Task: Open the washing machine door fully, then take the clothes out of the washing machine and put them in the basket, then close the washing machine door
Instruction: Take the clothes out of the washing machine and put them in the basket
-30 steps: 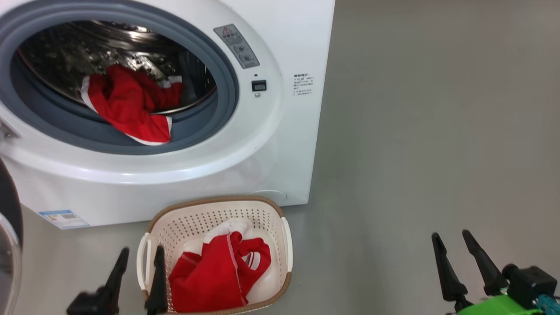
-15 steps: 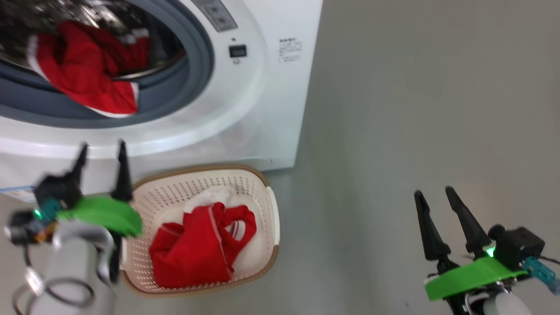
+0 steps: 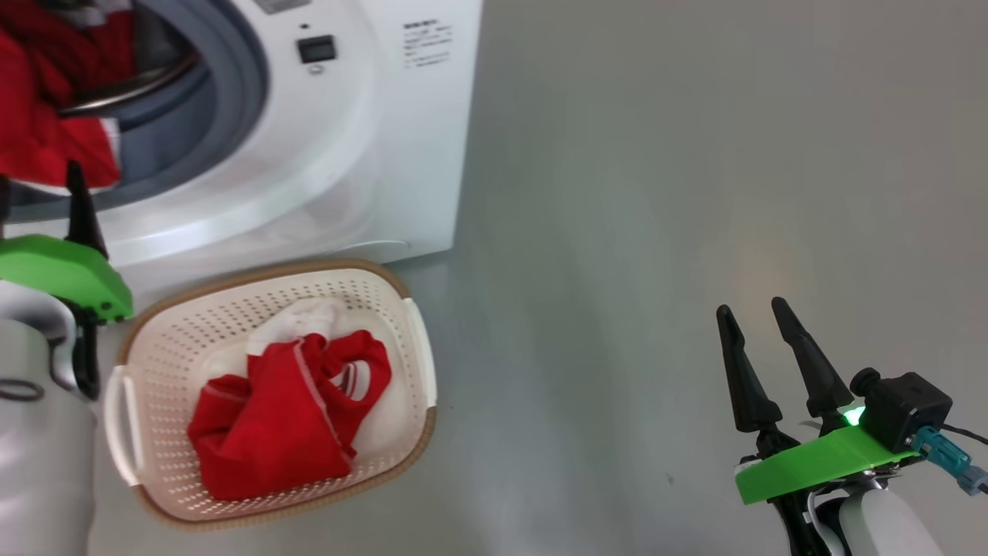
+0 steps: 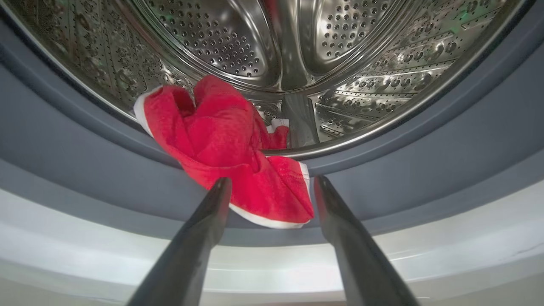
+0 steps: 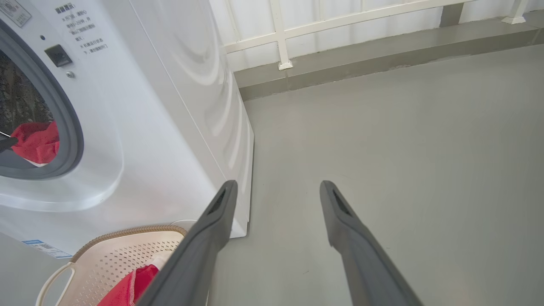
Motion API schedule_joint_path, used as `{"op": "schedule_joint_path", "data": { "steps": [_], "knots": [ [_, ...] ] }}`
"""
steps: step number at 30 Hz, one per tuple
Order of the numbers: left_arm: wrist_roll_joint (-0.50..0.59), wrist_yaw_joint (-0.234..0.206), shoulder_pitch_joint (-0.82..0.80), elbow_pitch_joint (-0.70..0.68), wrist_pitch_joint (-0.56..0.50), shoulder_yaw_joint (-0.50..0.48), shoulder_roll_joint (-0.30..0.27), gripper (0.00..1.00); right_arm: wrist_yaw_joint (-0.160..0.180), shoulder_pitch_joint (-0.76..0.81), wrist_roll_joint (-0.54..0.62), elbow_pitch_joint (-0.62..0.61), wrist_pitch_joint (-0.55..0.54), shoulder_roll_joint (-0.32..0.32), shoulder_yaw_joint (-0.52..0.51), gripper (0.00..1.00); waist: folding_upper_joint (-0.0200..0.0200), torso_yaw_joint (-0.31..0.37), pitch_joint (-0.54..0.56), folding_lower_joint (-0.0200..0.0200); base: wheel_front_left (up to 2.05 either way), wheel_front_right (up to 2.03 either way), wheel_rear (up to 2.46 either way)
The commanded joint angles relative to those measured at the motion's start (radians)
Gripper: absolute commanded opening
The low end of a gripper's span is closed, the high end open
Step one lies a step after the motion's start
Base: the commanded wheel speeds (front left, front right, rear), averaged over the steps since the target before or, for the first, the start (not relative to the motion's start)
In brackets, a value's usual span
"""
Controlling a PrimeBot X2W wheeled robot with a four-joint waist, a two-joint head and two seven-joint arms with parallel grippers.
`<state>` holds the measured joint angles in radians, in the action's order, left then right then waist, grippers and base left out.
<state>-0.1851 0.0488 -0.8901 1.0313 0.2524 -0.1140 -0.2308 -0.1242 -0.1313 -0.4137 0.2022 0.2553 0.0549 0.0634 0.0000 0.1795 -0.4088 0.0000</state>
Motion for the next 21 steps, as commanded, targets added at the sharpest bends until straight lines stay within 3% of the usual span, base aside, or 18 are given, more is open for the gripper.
{"op": "schedule_joint_path", "data": {
  "steps": [1,12,21],
  "knots": [
    [0.008,-0.014,-0.035,0.022,0.007,-0.017,-0.065,1.0,-0.007,-0.021,-0.005,-0.02,0.006,0.001,0.024,1.0,0.0,0.036,-0.029,0.0,0.0,0.0,0.0],
    [0.011,-0.079,-0.132,0.138,0.009,-0.026,-0.14,1.0,-0.007,-0.032,-0.006,-0.03,0.006,-0.003,0.044,1.0,0.0,0.064,-0.062,0.0,0.0,0.0,0.0],
    [0.01,-0.095,-0.169,0.187,0.009,-0.02,-0.179,1.0,-0.007,-0.049,-0.008,-0.033,0.006,-0.004,0.073,1.0,0.0,0.082,-0.098,0.0,0.0,0.0,0.0]
  ]
}}
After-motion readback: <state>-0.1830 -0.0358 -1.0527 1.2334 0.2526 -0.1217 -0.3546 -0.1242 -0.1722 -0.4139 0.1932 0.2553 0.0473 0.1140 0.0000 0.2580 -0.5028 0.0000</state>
